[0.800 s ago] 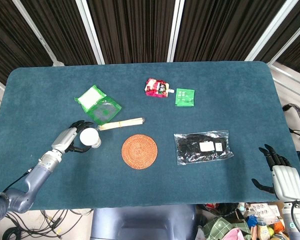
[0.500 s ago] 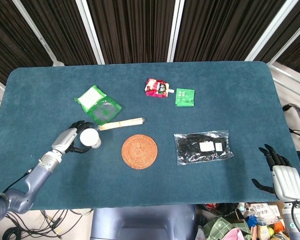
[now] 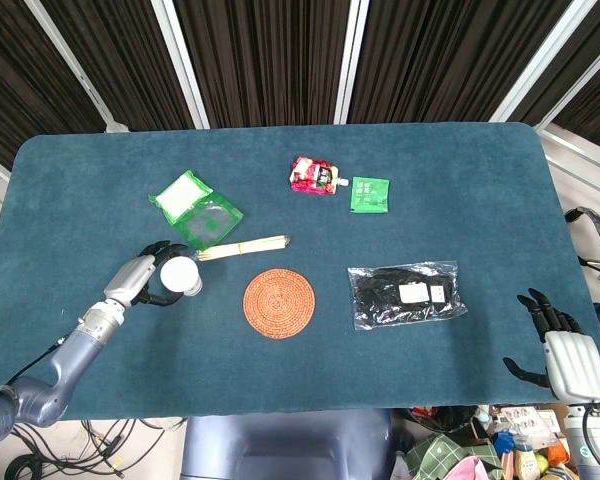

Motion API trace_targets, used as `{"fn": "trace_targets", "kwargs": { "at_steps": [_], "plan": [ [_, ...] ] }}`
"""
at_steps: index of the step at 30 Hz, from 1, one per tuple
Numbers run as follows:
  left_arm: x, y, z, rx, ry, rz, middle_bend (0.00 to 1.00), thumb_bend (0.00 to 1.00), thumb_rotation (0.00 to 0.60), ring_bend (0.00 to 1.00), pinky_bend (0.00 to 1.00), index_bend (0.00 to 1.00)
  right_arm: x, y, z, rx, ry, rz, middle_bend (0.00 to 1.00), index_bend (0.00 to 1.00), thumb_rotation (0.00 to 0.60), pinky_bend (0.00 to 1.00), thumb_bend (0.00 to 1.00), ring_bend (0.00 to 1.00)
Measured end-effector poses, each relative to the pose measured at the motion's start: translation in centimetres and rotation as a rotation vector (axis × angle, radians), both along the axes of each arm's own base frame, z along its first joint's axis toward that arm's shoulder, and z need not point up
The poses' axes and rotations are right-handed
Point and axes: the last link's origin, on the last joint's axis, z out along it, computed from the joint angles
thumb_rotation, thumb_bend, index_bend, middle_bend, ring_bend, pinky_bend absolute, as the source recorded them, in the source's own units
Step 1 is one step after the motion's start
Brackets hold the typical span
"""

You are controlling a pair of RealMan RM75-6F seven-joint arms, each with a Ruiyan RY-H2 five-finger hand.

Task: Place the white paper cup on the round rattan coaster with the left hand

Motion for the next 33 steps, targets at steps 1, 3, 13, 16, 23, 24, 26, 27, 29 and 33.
{"fn": "trace_targets", "kwargs": {
  "at_steps": [1,3,13,16,23,24,26,27,29,33],
  "plan": [
    [0.0,0.0,0.0,0.002,0.0,0.001,0.3,0.3,0.6,0.0,0.0,0.18,0.0,0.0,0.0,0.0,0.0,0.0,0.04,0.13,0.6,0.19,0.1,0.18],
    [-0.1,0.0,0.1,0.003,0.0,0.003,0.3,0.3,0.6,0.0,0.0,0.18,0.0,0.0,0.0,0.0,-0.001,-0.001,0.04,0.13,0.6,0.19,0.1,0.18],
    [-0.1,0.0,-0.2,-0.002,0.005,0.005,0.3,0.3,0.6,0.0,0.0,0.18,-0.1,-0.1,0.0,0.001,-0.003,-0.003,0.04,0.13,0.6,0.19,0.1,0.18],
    [-0.1,0.1,-0.2,0.002,0.002,0.004,0.3,0.3,0.6,0.0,0.0,0.18,-0.1,-0.1,0.0,0.001,-0.004,-0.004,0.04,0.13,0.6,0.19,0.1,0.18],
    [0.3,0.0,0.2,0.009,-0.009,-0.012,0.3,0.31,0.6,0.0,0.0,0.18,-0.1,-0.1,0.1,0.001,-0.005,-0.005,0.04,0.13,0.6,0.19,0.1,0.18],
    [0.5,-0.1,0.3,0.012,-0.014,-0.017,0.3,0.31,0.6,0.0,0.0,0.18,-0.1,-0.1,0.1,0.001,-0.005,-0.005,0.04,0.13,0.6,0.19,0.1,0.18],
    [0.9,-0.2,0.6,0.022,-0.029,-0.028,0.3,0.31,0.6,0.0,0.0,0.18,-0.1,0.0,0.1,0.0,-0.006,-0.004,0.04,0.13,0.6,0.19,0.11,0.18],
    [1.1,-0.2,0.8,0.026,-0.036,-0.034,0.3,0.31,0.6,0.0,0.0,0.18,-0.1,0.0,0.1,0.002,-0.006,-0.004,0.04,0.13,0.6,0.19,0.11,0.18],
    [1.6,-0.3,1.2,0.035,-0.055,-0.048,0.3,0.3,0.6,0.0,0.0,0.18,-0.1,0.0,0.0,0.004,-0.007,-0.004,0.04,0.13,0.6,0.19,0.11,0.18],
    [3.1,-0.4,1.4,0.032,-0.087,-0.077,0.3,0.31,0.6,0.0,0.0,0.17,-0.1,0.1,0.0,0.005,-0.008,-0.004,0.04,0.13,0.6,0.19,0.1,0.18]
  ]
}}
